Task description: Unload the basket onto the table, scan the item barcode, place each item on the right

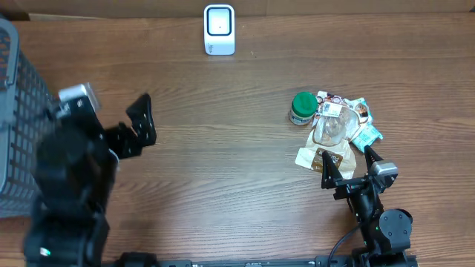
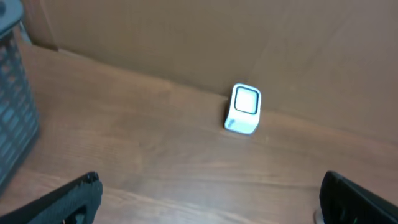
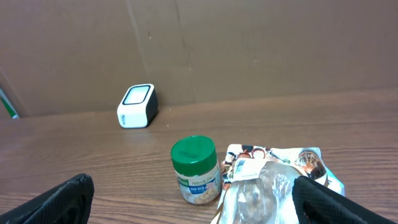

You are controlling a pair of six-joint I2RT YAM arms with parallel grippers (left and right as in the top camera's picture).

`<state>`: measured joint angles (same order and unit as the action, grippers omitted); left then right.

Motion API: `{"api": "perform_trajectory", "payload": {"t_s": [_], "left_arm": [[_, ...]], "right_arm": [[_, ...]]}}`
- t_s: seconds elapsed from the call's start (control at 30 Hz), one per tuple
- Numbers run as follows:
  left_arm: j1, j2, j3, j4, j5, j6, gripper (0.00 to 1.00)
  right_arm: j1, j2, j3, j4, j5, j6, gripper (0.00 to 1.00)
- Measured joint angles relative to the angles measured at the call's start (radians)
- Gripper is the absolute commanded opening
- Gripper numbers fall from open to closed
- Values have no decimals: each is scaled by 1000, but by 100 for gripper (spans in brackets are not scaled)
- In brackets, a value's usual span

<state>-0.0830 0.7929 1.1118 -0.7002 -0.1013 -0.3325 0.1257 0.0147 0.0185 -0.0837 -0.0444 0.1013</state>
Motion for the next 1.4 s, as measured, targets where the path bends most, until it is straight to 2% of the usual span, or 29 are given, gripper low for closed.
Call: {"api": "perform_trajectory", "payload": {"t_s": [0.07,0.13,0.2,0.3,0.47,0.7,0.77,1.0,1.4], "left_arm": [[10,-85,-180,140,-6,6,100],[18,-153,-336,415,12,64,100],[20,-246,-491,579,36,132,100],[20,-346,-657,735,63,207,99],[39,-471,-868,863,80,284,100],[42,-632,-1057,881,90,399,100],[42,-672,-1090,834,90,423,100],[42,-748,-1103,626,90,467,100],[42,-777,-1103,623,90,471,100]], "right_arm": [[0,0,0,2,0,0,100],[0,0,0,-1,0,0,100],[0,0,0,0,0,0,100],[0,0,0,0,0,0,100],[0,0,0,-1,0,0,100],[0,0,0,-1,0,0,100],[0,0,0,0,0,0,100],[0,0,0,-1,0,0,100],[0,0,0,0,0,0,100]]}}
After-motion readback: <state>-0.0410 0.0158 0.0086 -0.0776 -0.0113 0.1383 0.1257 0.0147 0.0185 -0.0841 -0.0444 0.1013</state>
